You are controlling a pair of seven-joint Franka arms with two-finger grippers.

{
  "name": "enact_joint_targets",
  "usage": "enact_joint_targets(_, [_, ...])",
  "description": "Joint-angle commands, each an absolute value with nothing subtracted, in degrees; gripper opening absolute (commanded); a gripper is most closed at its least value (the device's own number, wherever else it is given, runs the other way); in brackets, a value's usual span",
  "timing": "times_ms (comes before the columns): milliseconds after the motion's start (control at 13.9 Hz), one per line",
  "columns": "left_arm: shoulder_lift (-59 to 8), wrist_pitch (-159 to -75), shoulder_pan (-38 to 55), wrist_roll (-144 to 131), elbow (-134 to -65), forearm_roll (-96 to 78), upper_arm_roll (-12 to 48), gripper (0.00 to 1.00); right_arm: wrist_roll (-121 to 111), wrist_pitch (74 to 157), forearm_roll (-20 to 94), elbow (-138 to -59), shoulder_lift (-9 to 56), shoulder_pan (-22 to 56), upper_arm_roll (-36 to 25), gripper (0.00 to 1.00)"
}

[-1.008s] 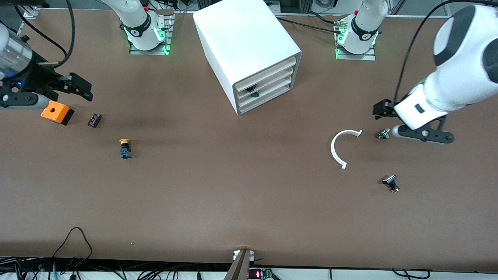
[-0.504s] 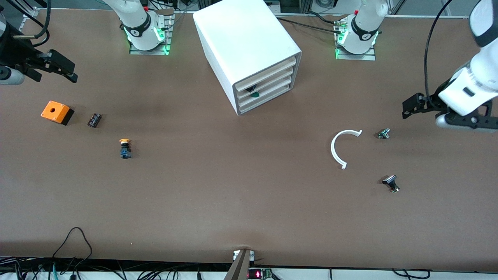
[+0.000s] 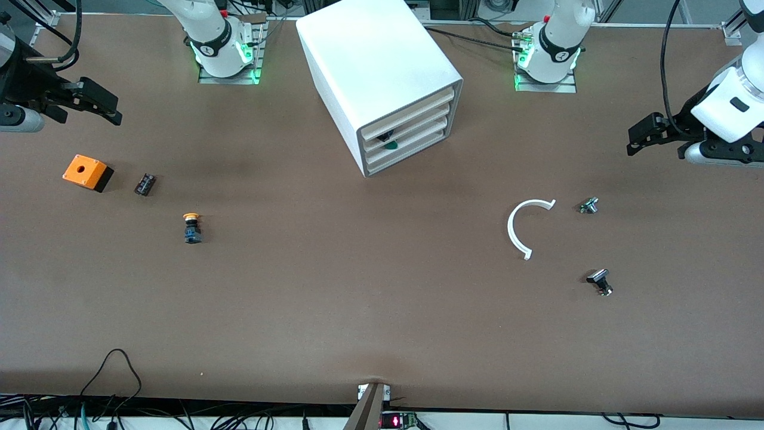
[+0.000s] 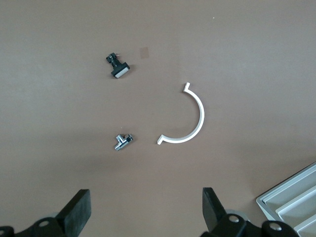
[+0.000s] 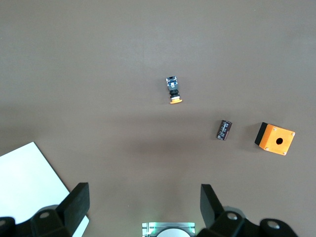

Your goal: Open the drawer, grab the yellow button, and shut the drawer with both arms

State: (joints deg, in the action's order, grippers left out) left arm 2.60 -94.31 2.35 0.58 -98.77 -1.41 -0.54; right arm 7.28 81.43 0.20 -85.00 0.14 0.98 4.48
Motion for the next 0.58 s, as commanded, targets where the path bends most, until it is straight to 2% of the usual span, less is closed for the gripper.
enact_joint_targets(0, [1.32,-90.63,3.25,0.62,-96.17,-1.85,-1.05,0.99,7.65,82.18,-0.09,-86.05,-0.79,0.18,5.45,0.99])
enact_joint_targets(504, [0.62,-90.18,3.60,0.53,-95.10,-1.85,-0.62,0.99,8.09,82.97,0.18,-85.34,0.00,0.44,5.71,0.99])
